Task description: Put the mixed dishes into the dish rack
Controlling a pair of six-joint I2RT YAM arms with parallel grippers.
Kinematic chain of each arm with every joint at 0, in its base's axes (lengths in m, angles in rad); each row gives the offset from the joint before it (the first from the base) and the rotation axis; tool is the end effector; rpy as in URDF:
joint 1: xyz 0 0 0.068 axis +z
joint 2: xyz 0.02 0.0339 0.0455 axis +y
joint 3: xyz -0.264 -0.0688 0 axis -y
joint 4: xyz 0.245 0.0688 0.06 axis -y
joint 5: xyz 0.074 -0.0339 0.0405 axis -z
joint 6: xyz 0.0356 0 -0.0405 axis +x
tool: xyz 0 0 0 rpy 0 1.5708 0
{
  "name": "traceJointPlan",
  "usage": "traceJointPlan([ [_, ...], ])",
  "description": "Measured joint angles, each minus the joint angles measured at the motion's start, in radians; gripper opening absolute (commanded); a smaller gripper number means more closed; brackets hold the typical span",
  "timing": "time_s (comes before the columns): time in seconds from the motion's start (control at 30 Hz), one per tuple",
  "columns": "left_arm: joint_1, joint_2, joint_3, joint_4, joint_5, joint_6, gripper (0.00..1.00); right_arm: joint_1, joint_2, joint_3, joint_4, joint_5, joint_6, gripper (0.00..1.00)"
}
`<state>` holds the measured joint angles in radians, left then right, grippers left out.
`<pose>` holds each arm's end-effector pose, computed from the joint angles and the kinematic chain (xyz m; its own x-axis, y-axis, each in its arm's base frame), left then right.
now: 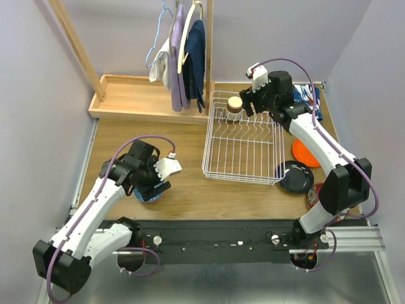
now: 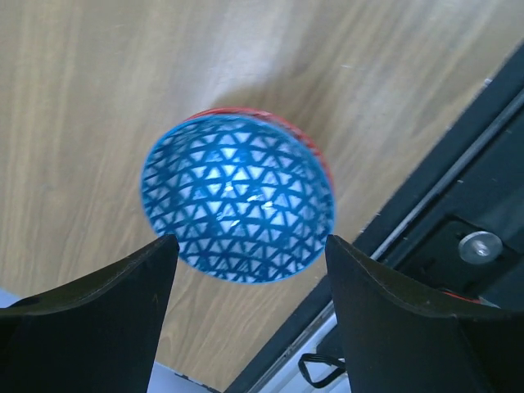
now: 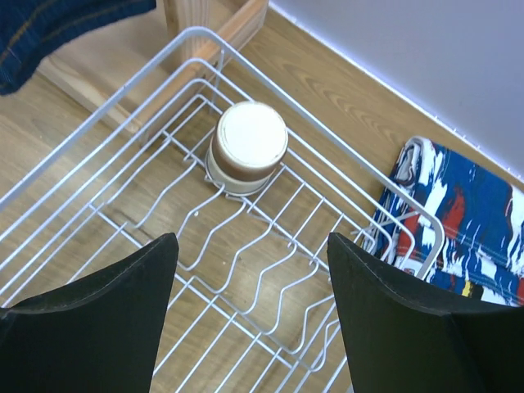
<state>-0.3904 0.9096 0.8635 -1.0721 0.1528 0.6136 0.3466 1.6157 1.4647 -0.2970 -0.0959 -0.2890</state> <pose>0.1396 -0.0633 0.2723 -0.4279 0.7915 -0.4363 0.8367 0.5295 0.1399 0.3579 0.1329 0.3523 -0.2710 -0.3995 -0.8758 -0.5180 0.8273 -0.2171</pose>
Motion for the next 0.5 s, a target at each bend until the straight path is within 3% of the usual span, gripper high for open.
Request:
traceJointPlan([
  [0.13,-0.065,0.061,-0.013,-0.006,0.019,-0.025,0.83,0.0,-0.008,-0.015,-0.018,0.0,0.0,0.82],
  [0.5,-0.088,0.145,-0.059,0.017,0.016,-0.077,0.79,0.0,-0.092,-0.069,-0.02,0.001,0.0,0.82],
])
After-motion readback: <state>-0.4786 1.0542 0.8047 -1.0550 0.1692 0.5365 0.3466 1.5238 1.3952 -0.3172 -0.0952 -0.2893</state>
